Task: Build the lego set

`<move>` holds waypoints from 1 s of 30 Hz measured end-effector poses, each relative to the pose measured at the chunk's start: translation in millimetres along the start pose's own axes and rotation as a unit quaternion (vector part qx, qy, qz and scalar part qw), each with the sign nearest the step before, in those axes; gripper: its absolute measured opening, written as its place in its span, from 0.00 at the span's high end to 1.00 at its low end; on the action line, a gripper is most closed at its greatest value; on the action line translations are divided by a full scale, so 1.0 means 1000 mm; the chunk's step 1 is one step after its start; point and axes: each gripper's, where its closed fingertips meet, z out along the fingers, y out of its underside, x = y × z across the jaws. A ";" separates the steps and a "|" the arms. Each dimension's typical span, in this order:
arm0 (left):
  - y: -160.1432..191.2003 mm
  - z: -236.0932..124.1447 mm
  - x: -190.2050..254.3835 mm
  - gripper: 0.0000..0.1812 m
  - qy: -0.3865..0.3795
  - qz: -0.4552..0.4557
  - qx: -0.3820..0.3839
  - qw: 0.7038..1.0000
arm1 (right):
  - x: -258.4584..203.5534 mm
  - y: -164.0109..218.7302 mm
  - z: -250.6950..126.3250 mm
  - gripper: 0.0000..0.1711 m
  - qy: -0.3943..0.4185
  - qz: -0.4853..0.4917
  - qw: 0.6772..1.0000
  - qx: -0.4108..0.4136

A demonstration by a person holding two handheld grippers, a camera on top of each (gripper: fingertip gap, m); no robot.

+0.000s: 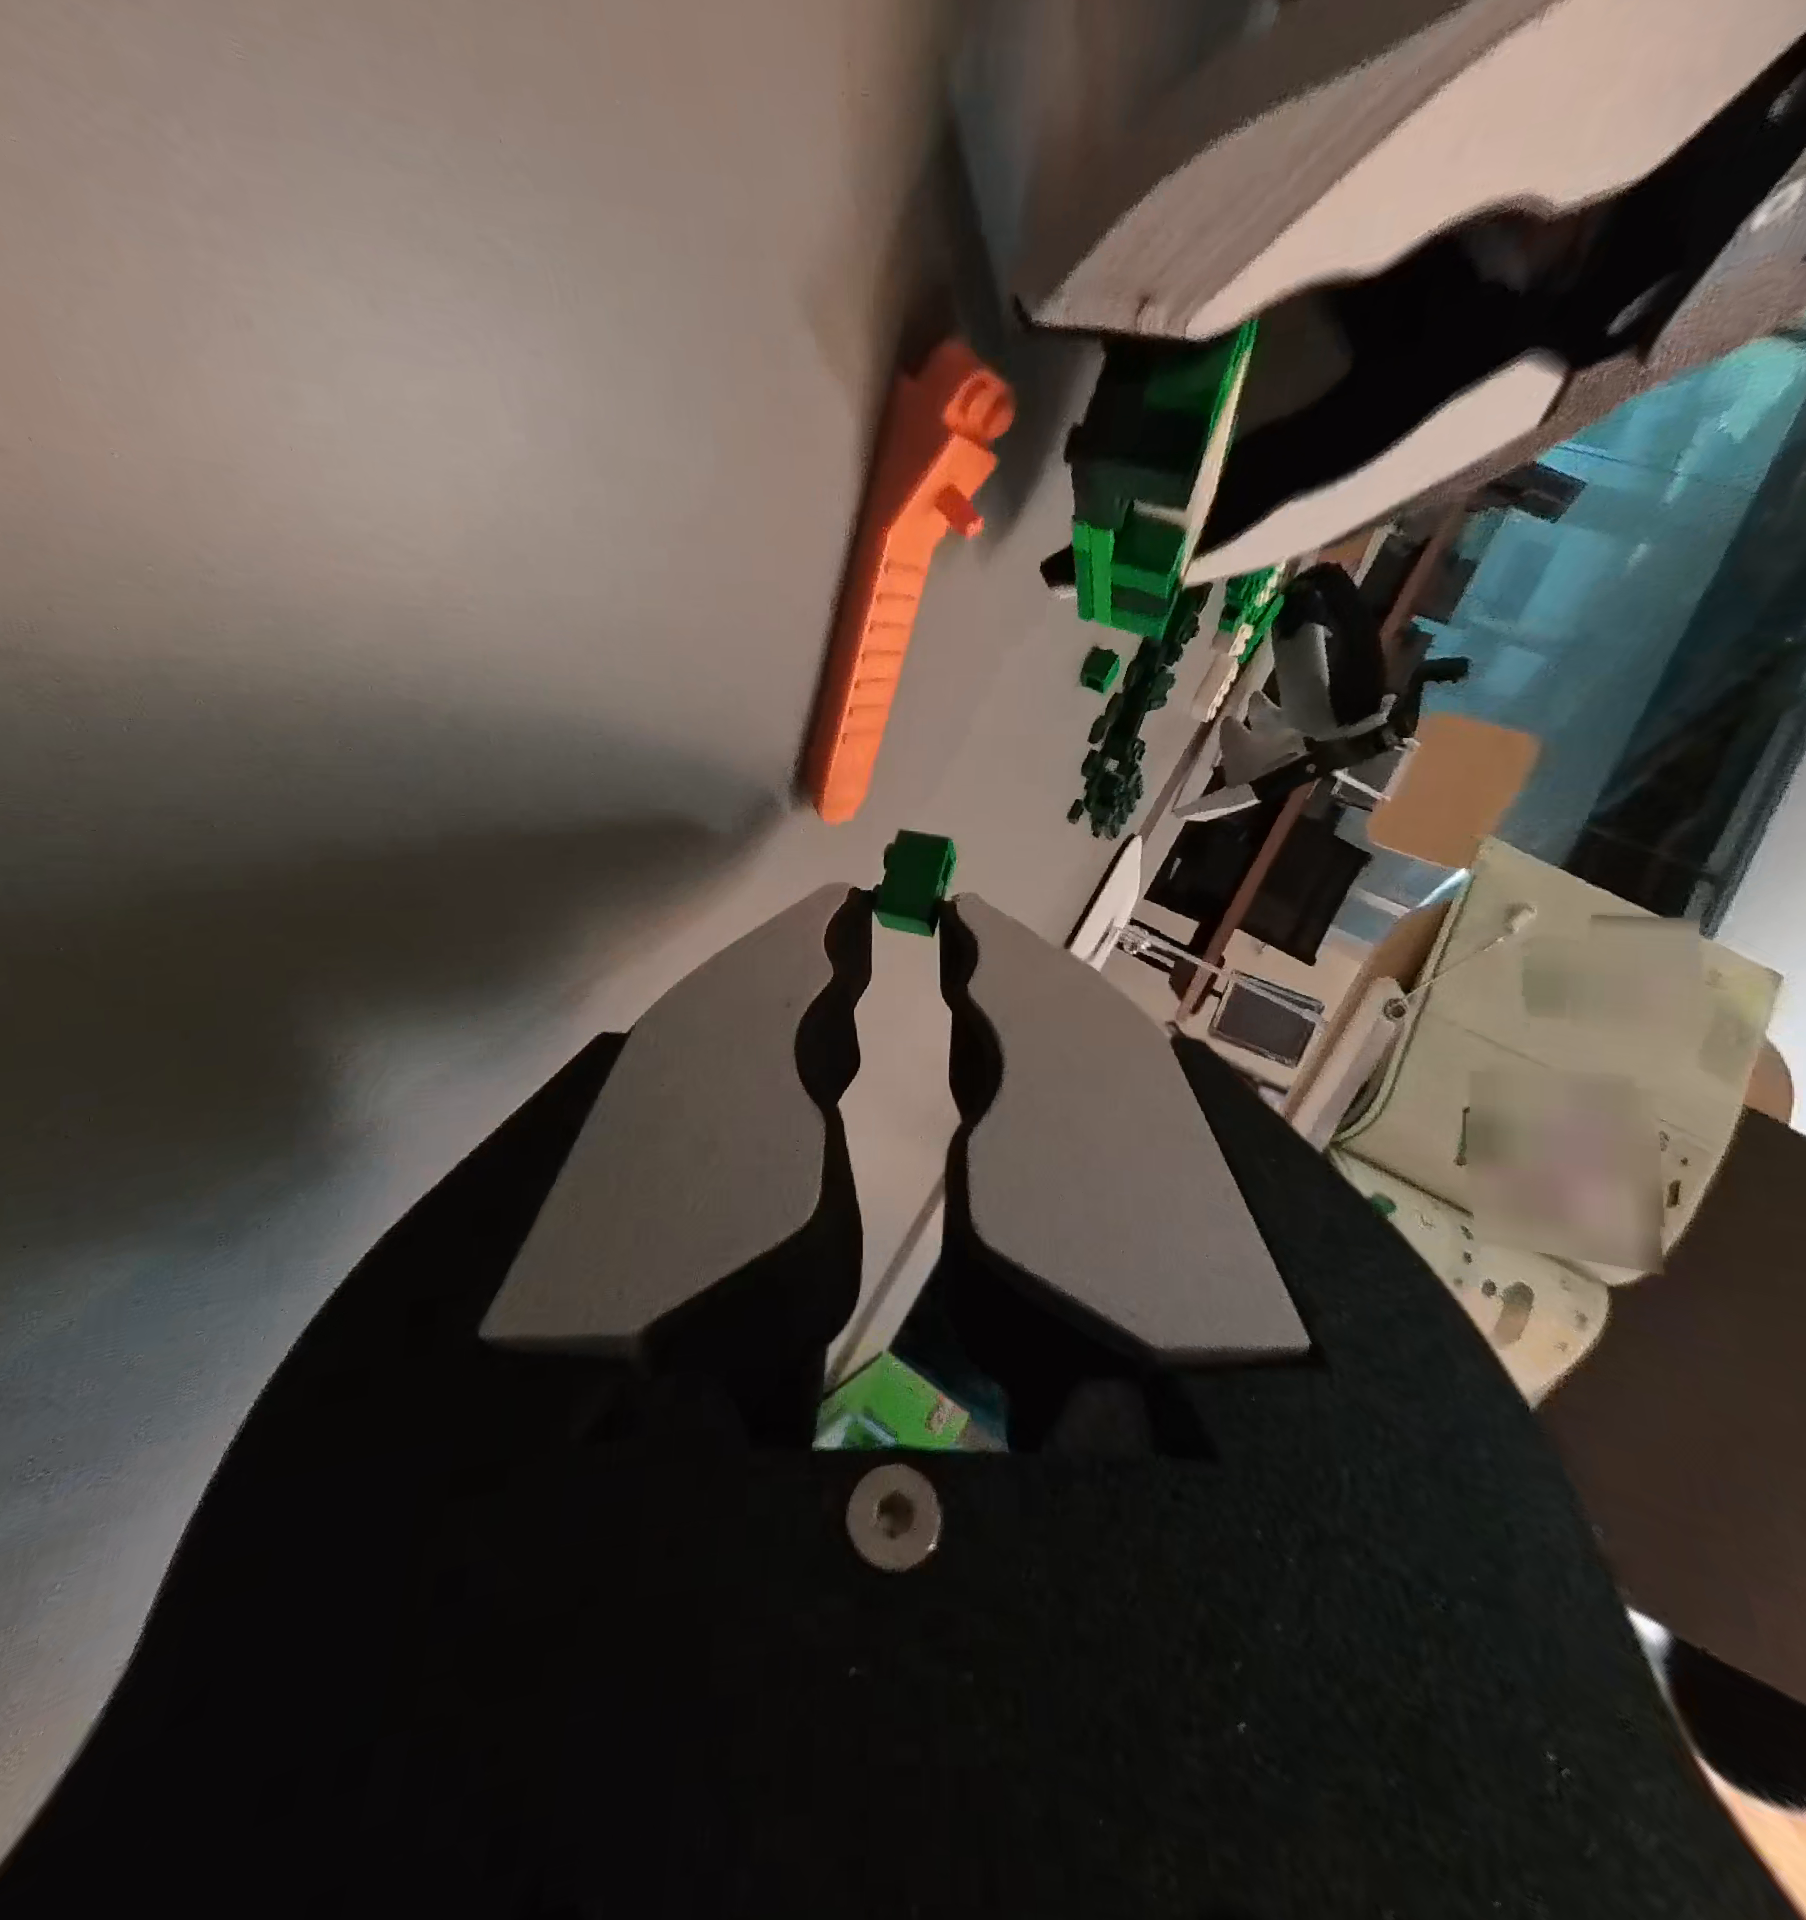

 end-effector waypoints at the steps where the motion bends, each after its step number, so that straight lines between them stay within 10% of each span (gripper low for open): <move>1: 0.000 0.000 0.000 0.69 0.000 0.000 0.000 1.000 | -0.001 -0.003 0.000 0.93 -0.001 -0.005 1.000 0.003; 30: 0.021 -0.016 -0.026 0.69 -0.055 -0.082 -0.051 0.994 | 0.019 -0.020 0.010 0.93 0.033 0.012 0.999 0.013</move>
